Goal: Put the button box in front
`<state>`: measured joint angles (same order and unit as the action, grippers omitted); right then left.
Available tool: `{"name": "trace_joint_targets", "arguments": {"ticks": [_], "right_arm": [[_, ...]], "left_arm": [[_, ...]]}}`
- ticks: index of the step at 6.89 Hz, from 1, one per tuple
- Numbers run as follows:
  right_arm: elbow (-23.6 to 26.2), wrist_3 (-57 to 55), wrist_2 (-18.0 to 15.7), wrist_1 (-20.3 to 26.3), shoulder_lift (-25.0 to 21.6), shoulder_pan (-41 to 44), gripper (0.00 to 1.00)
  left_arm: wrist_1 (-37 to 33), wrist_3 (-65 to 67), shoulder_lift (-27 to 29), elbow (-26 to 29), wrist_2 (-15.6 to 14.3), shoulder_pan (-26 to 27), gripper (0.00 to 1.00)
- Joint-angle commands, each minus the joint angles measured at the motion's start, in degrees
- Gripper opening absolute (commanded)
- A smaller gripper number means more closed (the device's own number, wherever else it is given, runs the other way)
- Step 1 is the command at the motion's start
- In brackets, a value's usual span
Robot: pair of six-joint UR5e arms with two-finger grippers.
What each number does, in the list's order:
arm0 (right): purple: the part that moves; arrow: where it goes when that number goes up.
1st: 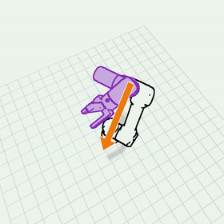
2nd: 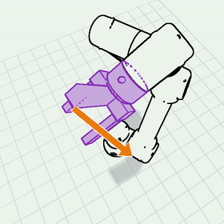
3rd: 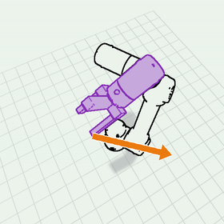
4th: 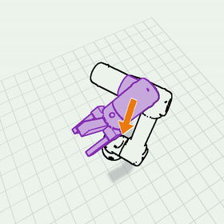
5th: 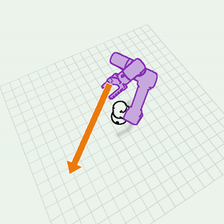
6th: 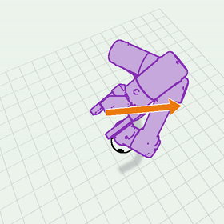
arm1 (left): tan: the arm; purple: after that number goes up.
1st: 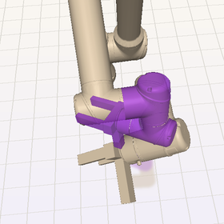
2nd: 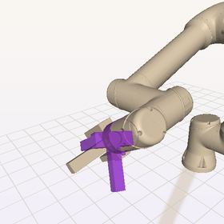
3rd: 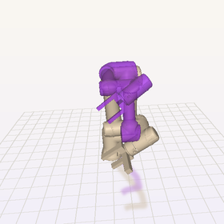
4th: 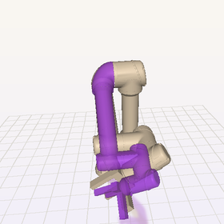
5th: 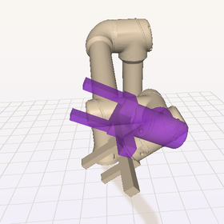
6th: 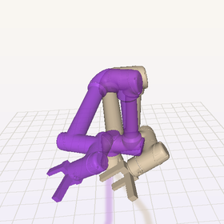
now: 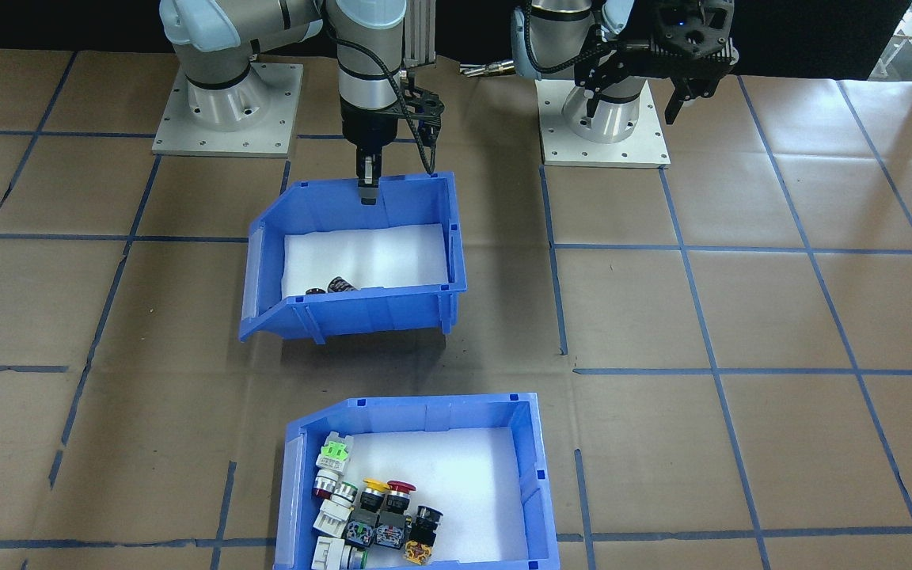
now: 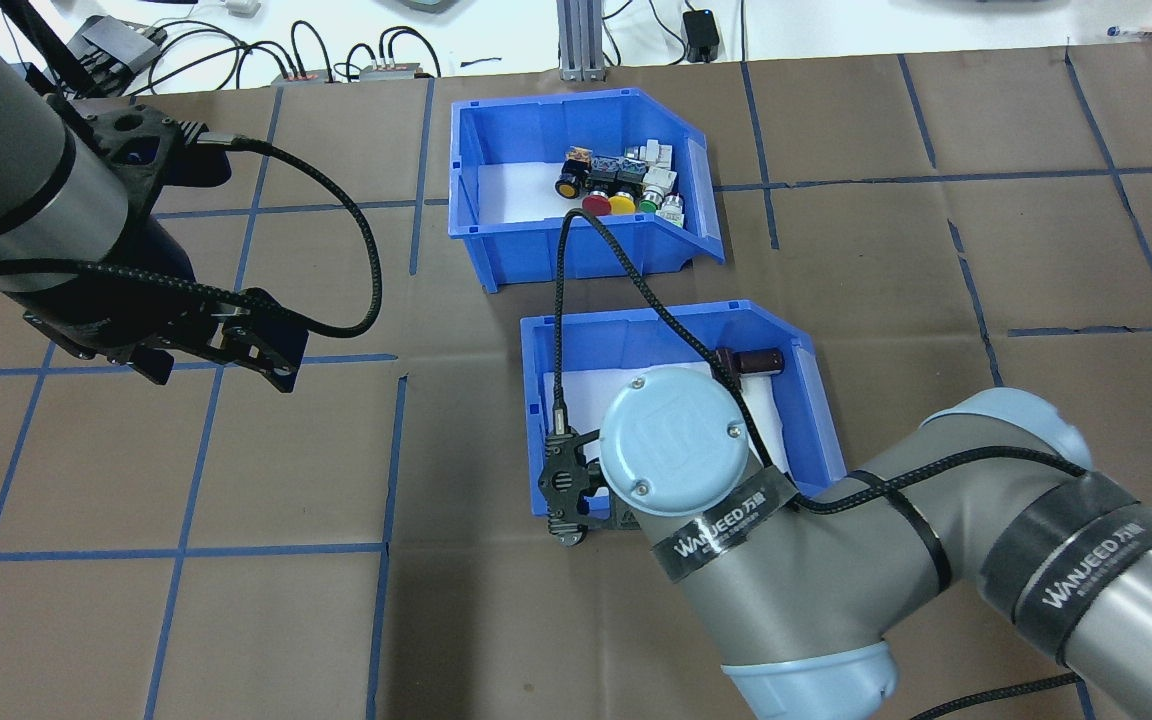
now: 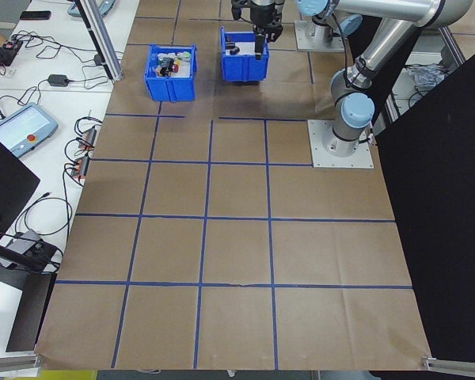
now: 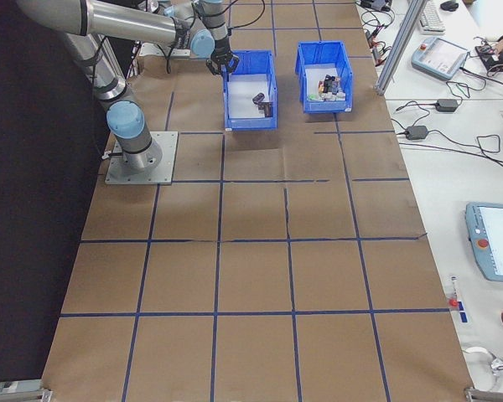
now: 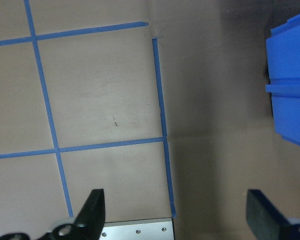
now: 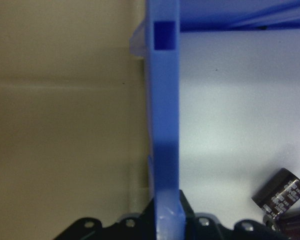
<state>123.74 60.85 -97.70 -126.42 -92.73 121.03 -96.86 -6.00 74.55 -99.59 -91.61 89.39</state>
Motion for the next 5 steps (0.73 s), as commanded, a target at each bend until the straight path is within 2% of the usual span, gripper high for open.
{"name": "trace_joint_targets", "arguments": {"ticks": [1,5], "right_arm": [[0.0,-2.5,-0.5,-2.3,1.8,1.4,0.03],[0.1,-5.4,-0.6,-1.5,1.8,1.4,0.04]], "left_arm": [[0.0,1.3,-0.1,0.0,-0.6,0.0,1.00],[0.0,1.3,-0.1,0.1,-0.7,0.0,1.00]]}}
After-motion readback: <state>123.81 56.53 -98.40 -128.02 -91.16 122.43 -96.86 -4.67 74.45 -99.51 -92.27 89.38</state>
